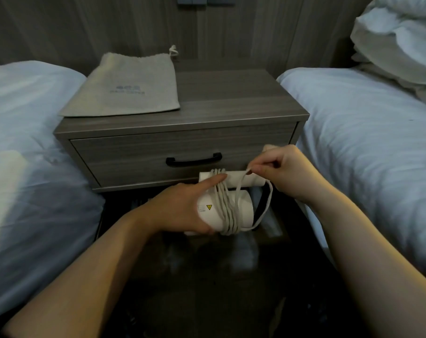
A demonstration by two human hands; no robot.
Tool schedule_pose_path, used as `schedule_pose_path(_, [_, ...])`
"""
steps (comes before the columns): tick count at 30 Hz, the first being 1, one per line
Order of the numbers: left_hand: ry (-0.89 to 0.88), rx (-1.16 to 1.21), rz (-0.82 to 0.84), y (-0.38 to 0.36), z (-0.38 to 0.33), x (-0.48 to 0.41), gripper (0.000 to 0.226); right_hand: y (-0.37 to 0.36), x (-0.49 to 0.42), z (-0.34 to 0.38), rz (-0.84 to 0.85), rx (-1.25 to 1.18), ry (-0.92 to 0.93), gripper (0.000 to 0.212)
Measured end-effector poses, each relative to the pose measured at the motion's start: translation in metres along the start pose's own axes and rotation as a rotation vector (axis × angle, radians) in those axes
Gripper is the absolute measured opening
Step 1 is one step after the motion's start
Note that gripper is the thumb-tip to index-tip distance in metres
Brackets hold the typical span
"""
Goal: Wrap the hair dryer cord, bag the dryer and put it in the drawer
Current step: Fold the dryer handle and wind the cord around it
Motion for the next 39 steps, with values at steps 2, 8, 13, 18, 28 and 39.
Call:
schedule_pose_path(2, [0.007,0.062,0.031,-0.001,0.0,0.0,0.111,-0.001,-0.001,-0.002,-0.058,0.067,0.018,0.009])
schedule_pose_path(8, [0.006,0.192,0.049,0.0,-0.003,-0.001,0.111,-0.004,-0.003,-0.015,-0.138,0.164,-0.043,0.008])
schedule_pose_path(13, [0.022,0.278,0.076,0.003,-0.003,-0.001,0.109,-0.006,-0.001,-0.015,-0.17,0.184,-0.064,0.011])
schedule_pose_path(18, [0.049,0.377,0.044,0.006,-0.005,-0.001,0.103,-0.017,0.001,-0.014,-0.116,0.171,-0.085,0.016])
schedule_pose_path(28, [0.082,0.393,0.065,0.008,-0.002,-0.001,0.098,-0.023,0.001,-0.008,0.206,0.271,-0.06,0.031])
schedule_pose_path(39, [0.103,0.456,0.064,0.009,0.003,-0.002,0.1,-0.02,0.016,0.005,0.515,0.265,-0.034,0.096])
Point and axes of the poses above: each hand's wrist, its own x-axis away from the middle knuckle, its own y-axis out of the back of the hand, z = x × y, the point moved 3 cm from there along -x, towards the middle knuckle, and after that the axes turned 6 degrees about -z, right-handed, at the moved point
